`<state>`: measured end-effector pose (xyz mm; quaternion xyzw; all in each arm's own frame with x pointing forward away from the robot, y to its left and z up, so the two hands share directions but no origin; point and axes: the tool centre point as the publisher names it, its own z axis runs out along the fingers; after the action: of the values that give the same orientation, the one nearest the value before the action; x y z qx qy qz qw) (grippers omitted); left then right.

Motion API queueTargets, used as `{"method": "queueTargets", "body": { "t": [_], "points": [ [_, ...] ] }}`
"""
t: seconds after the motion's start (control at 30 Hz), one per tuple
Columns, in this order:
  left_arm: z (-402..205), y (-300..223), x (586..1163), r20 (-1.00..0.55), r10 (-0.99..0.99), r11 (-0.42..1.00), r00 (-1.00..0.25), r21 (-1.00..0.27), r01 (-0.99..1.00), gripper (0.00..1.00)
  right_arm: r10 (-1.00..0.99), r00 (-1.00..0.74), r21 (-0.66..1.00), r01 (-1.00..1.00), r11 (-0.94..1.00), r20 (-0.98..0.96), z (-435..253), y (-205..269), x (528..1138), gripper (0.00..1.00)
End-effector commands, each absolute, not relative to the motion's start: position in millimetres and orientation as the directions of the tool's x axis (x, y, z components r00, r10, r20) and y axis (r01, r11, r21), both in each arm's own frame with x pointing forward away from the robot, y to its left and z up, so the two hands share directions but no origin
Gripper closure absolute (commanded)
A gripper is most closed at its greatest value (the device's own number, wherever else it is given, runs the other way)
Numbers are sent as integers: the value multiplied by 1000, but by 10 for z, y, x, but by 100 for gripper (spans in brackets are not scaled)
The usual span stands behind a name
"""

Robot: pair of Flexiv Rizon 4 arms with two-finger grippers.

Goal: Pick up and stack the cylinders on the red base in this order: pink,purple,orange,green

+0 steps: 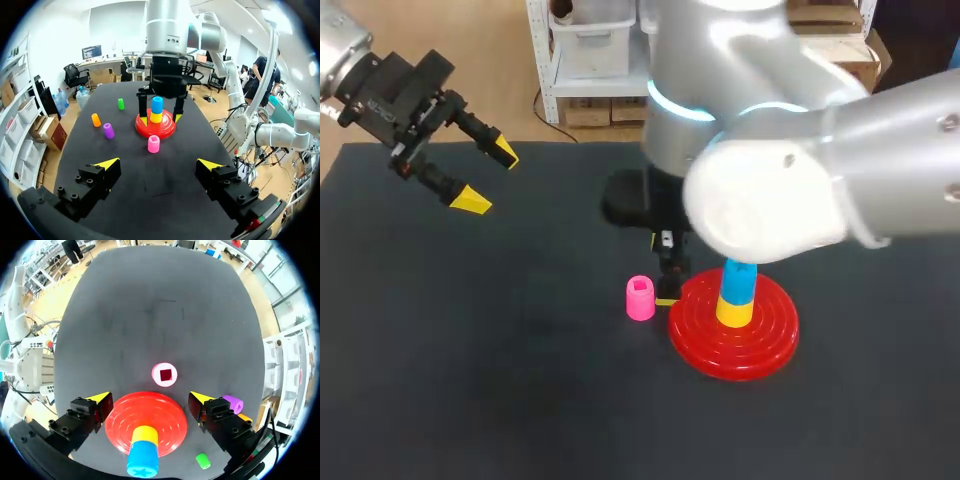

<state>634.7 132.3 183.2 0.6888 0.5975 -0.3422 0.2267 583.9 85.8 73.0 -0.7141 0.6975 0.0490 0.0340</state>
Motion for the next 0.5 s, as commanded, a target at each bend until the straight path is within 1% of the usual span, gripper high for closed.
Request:
{"method": "queueTargets", "body": {
  "t": [0.03,0.5],
  "points": [
    [1828,1330,6368,-742,668,-188,53,-100,977,0,-998,26,28,-999,-28,-60,626,928,5903,0],
    [1828,1330,6368,-742,668,-188,53,-100,977,0,-999,19,51,-998,-21,-30,411,1055,5955,0]
  ]
}}
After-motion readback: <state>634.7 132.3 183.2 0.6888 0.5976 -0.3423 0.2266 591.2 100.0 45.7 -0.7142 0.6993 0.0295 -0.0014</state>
